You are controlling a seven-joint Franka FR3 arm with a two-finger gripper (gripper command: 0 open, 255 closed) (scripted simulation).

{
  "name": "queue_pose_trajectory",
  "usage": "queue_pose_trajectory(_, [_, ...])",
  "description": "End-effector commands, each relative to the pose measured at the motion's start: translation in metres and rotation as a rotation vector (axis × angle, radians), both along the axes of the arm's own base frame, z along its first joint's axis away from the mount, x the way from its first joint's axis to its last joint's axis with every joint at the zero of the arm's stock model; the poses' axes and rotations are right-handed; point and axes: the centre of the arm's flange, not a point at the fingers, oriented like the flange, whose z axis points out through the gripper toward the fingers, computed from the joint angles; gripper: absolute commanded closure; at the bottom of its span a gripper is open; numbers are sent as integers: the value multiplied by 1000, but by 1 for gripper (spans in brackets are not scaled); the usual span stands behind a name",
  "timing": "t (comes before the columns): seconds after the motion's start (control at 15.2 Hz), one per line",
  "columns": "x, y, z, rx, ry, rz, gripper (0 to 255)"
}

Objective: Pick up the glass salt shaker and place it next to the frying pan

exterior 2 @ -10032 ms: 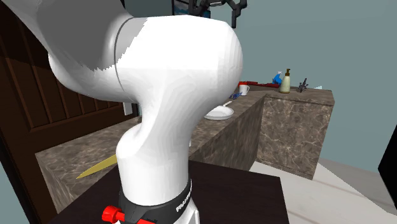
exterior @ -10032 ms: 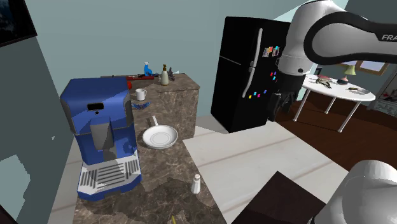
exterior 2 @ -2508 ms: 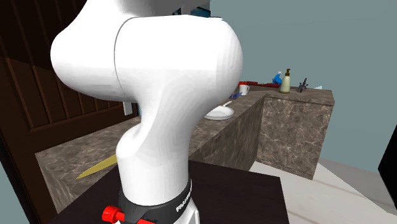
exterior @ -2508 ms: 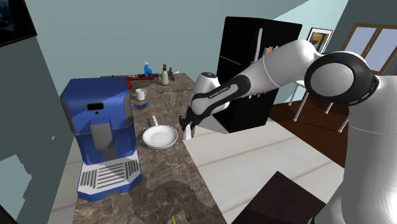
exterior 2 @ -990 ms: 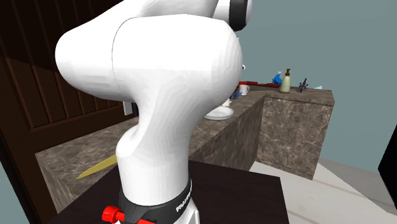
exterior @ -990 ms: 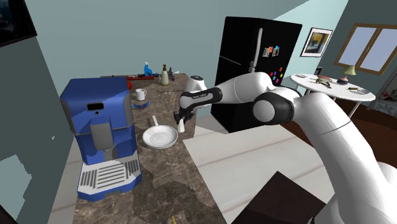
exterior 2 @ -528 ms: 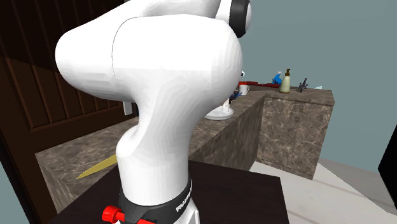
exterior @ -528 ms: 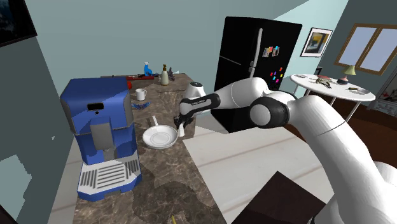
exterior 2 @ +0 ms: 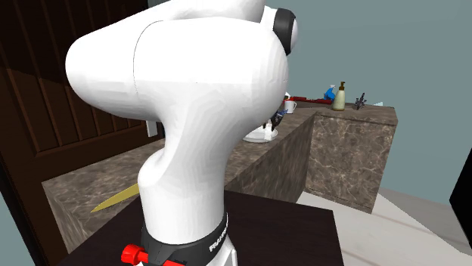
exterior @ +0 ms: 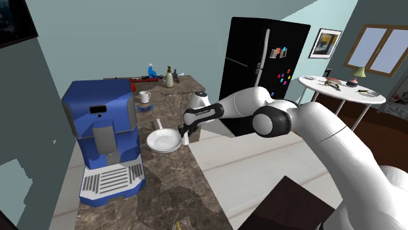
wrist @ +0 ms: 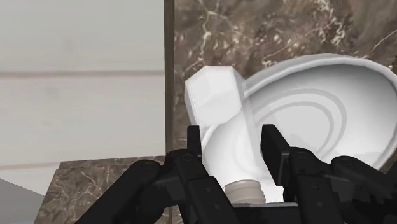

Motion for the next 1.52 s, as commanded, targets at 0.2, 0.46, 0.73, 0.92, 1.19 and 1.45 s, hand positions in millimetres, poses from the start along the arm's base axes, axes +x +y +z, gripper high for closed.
queue_pose_trajectory(0.2, [-1,0,-28,0,0,0,255])
queue_pose_trajectory(0.46, [-1,0,-28,0,0,0,255])
queue_pose_trajectory(0.73, [-1,0,-28,0,0,0,255])
queue_pose_trajectory(0.92, [-1,0,-28,0,0,0,0])
queue_pose_trajectory(1.19, [-4,-1,-16,0,0,0,0])
queue_pose_trajectory(1.45, [-14,-3,20,0,0,0,0])
